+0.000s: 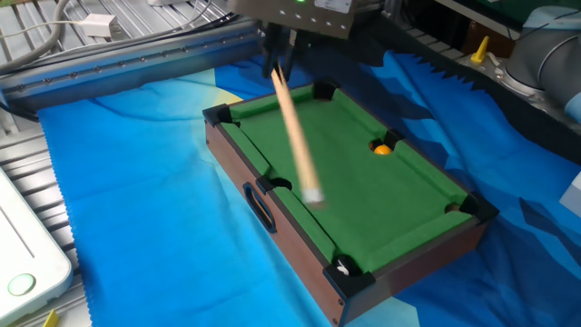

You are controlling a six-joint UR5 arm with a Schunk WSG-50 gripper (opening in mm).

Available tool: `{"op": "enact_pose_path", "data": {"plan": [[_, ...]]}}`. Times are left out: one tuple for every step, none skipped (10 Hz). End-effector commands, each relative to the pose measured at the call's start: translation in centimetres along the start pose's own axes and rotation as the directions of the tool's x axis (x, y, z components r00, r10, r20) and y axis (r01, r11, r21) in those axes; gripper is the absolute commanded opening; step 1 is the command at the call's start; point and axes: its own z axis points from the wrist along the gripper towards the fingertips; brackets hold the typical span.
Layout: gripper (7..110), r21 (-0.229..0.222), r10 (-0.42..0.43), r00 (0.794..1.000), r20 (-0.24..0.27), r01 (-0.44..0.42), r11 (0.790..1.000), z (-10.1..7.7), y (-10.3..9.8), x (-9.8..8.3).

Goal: Hit the pool ball

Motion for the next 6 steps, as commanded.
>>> {"op": "enact_pose_path", "data": {"plan": [[7, -0.051, 0.416, 0.909, -0.019, -0.417, 0.908, 0.8, 0.9, 1.2], [7, -0.048, 0.443, 0.896, -0.022, -0.444, 0.895, 1.4, 0.9, 1.7], [7, -0.044, 0.459, 0.888, -0.012, -0.459, 0.887, 2.3, 1.0, 2.0], [7, -0.036, 0.486, 0.874, 0.001, -0.485, 0.873, 3.2, 1.2, 2.1], [7, -0.029, 0.501, 0.866, 0.005, -0.5, 0.865, 3.7, 1.5, 2.4], [7, -0.023, 0.533, 0.846, -0.01, -0.533, 0.846, 4.1, 2.2, 3.0]]}}
